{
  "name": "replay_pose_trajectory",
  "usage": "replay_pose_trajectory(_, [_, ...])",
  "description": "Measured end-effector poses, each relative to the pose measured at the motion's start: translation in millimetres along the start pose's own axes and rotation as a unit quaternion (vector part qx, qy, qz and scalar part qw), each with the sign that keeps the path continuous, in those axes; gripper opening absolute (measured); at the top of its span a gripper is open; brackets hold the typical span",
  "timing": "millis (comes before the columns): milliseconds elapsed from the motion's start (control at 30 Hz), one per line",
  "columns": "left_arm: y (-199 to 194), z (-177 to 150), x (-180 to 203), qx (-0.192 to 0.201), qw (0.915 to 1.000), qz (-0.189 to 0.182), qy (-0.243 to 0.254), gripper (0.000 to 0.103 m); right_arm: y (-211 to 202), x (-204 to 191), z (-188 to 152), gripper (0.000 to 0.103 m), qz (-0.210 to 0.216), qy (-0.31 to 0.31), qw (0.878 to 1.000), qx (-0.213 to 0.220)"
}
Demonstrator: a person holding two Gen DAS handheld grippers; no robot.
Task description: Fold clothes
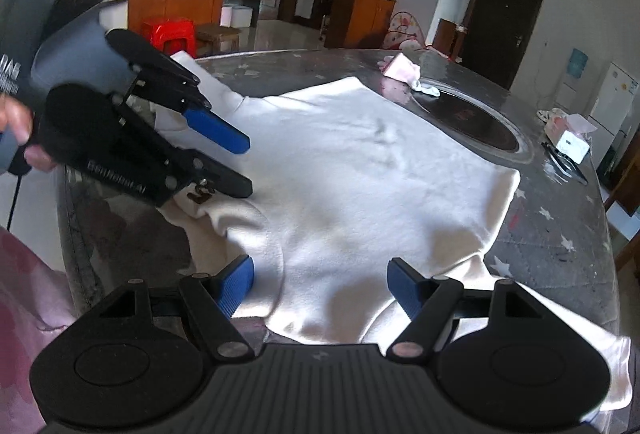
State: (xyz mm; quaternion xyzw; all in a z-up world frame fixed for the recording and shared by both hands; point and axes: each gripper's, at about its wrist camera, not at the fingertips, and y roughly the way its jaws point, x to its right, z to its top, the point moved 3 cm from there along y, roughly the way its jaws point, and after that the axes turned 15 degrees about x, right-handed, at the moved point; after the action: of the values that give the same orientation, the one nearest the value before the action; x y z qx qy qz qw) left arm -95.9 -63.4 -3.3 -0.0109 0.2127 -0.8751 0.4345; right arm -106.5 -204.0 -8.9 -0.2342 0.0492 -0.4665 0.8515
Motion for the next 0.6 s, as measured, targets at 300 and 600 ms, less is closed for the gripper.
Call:
replay_pose_trajectory(300, [9, 28, -5, 0.009, 0.9996, -0.005, -0.024, 0.046, -22, 50, -7, 0.073, -0.062, 0.091, 0.994, 0.012])
replay_pose_trajectory(600, [42, 44, 36, 0.01, 0.9984, -0.049, -0.026, 0.046, -44, 123, -56, 0.061, -0.185, 0.179, 0.966, -0.021])
